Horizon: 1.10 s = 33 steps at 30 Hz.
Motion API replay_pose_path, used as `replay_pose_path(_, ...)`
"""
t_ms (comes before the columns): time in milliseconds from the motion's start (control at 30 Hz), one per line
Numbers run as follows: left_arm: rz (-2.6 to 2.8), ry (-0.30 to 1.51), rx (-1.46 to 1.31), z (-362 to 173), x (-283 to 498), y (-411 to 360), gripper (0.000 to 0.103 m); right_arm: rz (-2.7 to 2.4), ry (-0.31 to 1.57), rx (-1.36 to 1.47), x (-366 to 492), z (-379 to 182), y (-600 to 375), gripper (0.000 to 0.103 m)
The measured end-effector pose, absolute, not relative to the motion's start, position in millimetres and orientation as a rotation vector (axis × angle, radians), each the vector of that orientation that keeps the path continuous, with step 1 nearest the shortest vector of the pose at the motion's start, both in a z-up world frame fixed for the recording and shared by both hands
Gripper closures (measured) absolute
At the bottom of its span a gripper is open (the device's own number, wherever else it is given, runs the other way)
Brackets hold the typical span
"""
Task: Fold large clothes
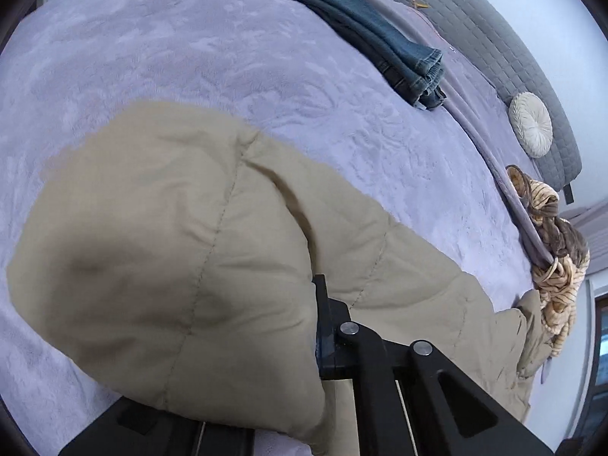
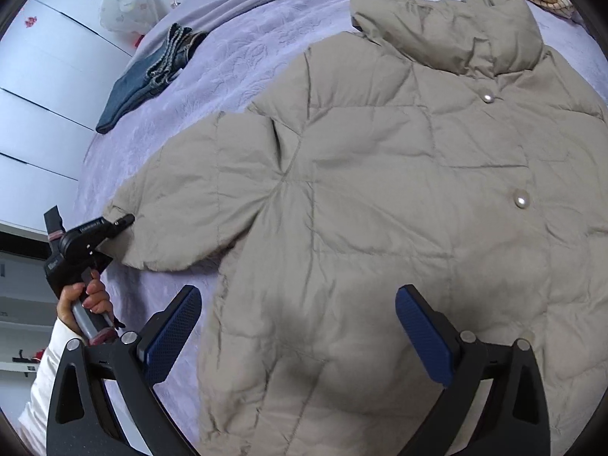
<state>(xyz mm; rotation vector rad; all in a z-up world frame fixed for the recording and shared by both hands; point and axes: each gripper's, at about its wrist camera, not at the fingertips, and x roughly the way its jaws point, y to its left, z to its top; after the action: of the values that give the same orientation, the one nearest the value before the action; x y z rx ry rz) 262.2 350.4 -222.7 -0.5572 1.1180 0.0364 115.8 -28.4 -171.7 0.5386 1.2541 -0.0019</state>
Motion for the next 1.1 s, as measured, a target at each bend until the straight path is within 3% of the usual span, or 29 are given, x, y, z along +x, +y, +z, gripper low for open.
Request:
replay_pose_path(33, 0.041, 1.095, -0.497, -213, 263, 347, 0.095, 0.017, 1.238, 0.549, 123, -173, -24, 0.033)
replay_pose_path(100, 0.039, 1.048, -0.401, -192, 260, 335, 0.095, 0.061, 1.235, 0.587, 136, -179, -19, 0.087)
replay_pose_path(133, 0.036, 1.022, -0.364, -181, 259, 329, 0.095, 0.082, 1.232, 0.617, 143, -184, -17, 0.09)
replay_pose_path(400, -0.093, 0.825, -0.226, -82, 224, 279, 0.095, 0.19, 1.275, 0.71, 194, -237, 3, 0.09)
replay_pose_path(567, -0.302, 0.781, -0.163, -45, 210, 204, 0.095, 0.206, 1.36, 0.663, 203, -264, 16, 0.091)
replay_pose_path(700, -0.483, 0.766, -0.1, -31, 204, 118, 0.095, 0.283, 1.355, 0.7, 197, -248, 2, 0.091)
replay_pose_path(900, -0.685, 0.856, 0.084, -63, 184, -24, 0.095, 0.116, 1.25, 0.674, 141, -196, -100, 0.091)
replay_pose_path(1100, -0.656, 1.007, 0.406, -161, 153, -124, 0.095, -0.124, 1.229, 0.637, 80, -184, -185, 0.091)
